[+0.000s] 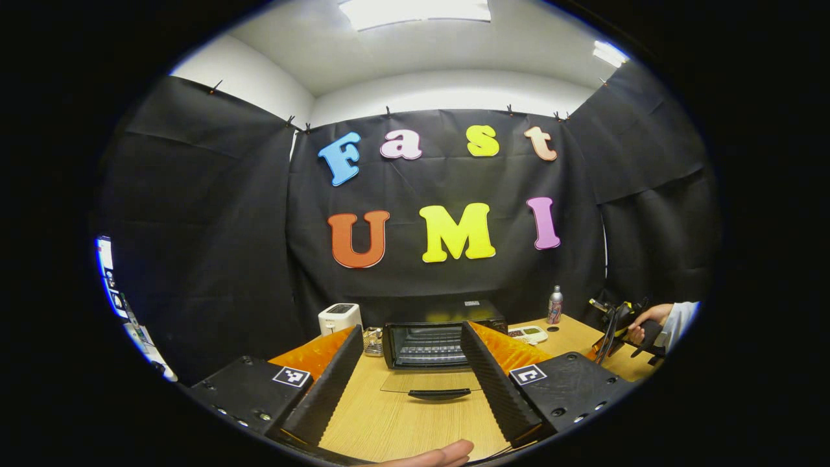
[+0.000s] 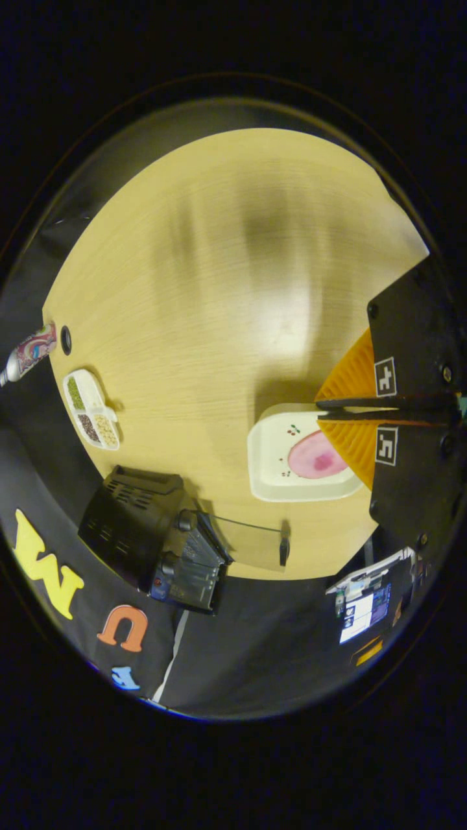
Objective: Open the electric oven with the left hand, put the food in, and close the electric oven.
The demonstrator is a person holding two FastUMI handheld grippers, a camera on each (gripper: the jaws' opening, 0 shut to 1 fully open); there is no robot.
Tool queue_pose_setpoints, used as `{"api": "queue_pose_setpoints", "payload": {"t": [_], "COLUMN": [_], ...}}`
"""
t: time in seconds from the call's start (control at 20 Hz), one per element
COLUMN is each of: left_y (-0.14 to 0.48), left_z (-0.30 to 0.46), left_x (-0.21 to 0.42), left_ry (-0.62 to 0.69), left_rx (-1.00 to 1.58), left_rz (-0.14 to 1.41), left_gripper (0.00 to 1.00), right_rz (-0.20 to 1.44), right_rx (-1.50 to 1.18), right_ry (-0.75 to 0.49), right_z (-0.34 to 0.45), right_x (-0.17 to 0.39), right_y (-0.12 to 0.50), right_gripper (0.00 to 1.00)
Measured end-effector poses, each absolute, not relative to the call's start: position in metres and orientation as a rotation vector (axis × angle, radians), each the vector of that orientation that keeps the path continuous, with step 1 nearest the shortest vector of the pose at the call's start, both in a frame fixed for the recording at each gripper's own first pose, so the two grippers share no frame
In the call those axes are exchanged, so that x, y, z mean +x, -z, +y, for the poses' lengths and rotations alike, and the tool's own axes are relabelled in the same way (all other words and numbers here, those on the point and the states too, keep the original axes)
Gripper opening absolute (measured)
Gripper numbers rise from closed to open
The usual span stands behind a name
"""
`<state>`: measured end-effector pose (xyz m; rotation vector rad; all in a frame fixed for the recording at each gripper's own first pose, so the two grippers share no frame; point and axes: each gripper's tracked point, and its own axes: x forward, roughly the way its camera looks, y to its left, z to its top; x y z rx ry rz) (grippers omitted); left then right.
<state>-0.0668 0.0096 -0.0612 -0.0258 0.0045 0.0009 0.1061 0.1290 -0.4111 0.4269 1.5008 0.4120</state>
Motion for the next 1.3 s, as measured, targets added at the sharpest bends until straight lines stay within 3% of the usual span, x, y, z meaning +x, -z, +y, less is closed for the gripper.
{"api": "queue_pose_setpoints", "payload": {"t": [0.95,1.3], "left_y": [0.077,0.1], "left_z": [0.062,0.083], "left_x": [-0.083,-0.078], "left_ry": [-0.026,-0.054], "left_rx": [-0.036,-0.045], "left_rz": [0.01,0.058], "left_gripper": [0.96,0.96], "right_rz": [1.464,1.398], "right_rx": [0.523,0.644], "right_ry": [-0.565,-0.376], "right_z": [0.205,0.255], "right_x": [0.111,0.127], "right_y": [0.378,0.388], "right_gripper": [0.04,0.04]}}
